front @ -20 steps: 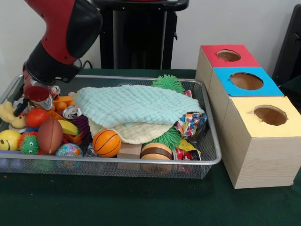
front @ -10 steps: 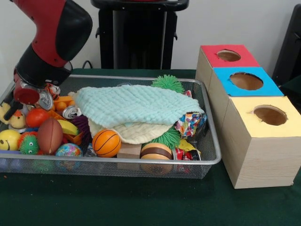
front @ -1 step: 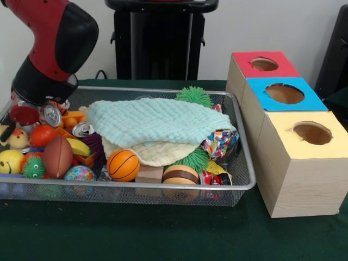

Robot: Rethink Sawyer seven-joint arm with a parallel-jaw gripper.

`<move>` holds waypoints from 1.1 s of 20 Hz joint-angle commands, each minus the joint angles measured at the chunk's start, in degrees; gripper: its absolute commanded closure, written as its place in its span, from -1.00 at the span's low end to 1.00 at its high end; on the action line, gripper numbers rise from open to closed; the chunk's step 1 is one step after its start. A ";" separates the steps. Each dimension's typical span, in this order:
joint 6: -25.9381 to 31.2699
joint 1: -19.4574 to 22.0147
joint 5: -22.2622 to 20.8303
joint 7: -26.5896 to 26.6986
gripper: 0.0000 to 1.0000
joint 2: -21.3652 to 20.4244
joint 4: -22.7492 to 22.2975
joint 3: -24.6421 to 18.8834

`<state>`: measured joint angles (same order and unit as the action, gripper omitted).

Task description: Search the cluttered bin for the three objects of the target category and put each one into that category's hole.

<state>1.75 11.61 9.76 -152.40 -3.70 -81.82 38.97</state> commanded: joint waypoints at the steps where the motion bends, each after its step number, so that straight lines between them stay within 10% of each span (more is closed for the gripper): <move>1: -2.39 2.42 -1.45 -1.65 1.00 2.21 4.85 -11.42; 11: -0.92 2.65 -2.88 -0.90 1.00 -0.23 3.77 -12.68; 22: 17.98 -2.46 -6.65 5.02 1.00 -15.62 -0.92 -9.14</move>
<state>9.38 10.16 5.94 -152.40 -11.36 -82.00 37.46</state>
